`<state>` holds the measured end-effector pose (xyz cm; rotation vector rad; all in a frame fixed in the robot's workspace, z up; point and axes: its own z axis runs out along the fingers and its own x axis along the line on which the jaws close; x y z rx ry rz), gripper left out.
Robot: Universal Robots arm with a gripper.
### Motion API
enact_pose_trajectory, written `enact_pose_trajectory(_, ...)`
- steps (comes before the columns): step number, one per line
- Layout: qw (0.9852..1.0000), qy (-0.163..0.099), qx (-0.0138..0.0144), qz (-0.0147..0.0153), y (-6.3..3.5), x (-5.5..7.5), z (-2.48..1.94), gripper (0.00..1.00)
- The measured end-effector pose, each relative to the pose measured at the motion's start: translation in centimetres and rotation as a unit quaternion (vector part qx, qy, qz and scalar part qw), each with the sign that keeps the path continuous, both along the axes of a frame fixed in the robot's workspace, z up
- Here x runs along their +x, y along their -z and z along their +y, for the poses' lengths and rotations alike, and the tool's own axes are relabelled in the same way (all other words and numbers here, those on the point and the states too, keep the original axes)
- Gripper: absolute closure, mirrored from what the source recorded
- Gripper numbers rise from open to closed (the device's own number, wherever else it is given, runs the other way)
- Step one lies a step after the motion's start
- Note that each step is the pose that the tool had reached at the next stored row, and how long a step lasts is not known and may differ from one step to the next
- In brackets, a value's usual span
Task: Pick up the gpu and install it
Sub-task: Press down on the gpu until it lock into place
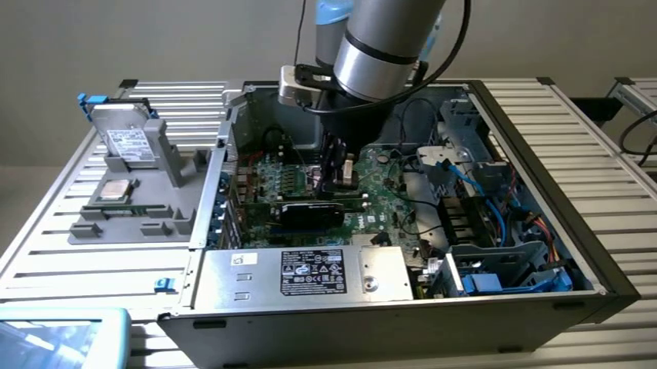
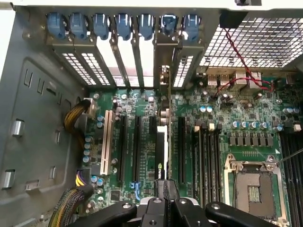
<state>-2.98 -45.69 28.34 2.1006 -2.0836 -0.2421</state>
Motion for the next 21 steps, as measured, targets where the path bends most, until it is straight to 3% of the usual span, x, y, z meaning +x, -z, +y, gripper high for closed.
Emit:
enact_pose_trajectory(3,1.0,0.0,-0.0001,-0.0039,-0.02,-0.7,0.0,0.88)
enact_pose_trajectory(8,0.9998,0.0,0.0,-0.021,-0.02,-1.4,0.01,0.88)
enact_pose_trajectory(12,0.9995,0.0,0.0,-0.0313,-0.01,-1.9,0.04,0.88)
enact_pose_trajectory(17,0.9994,0.001,-0.0002,-0.0356,-0.03,-3.1,0.06,0.88)
enact_pose_trajectory(20,0.9994,0.001,-0.0001,-0.0359,-0.02,-3.3,0.07,0.88)
enact_pose_trajectory(21,0.9993,0.001,-0.0001,-0.0373,-0.01,-3.4,0.07,0.88)
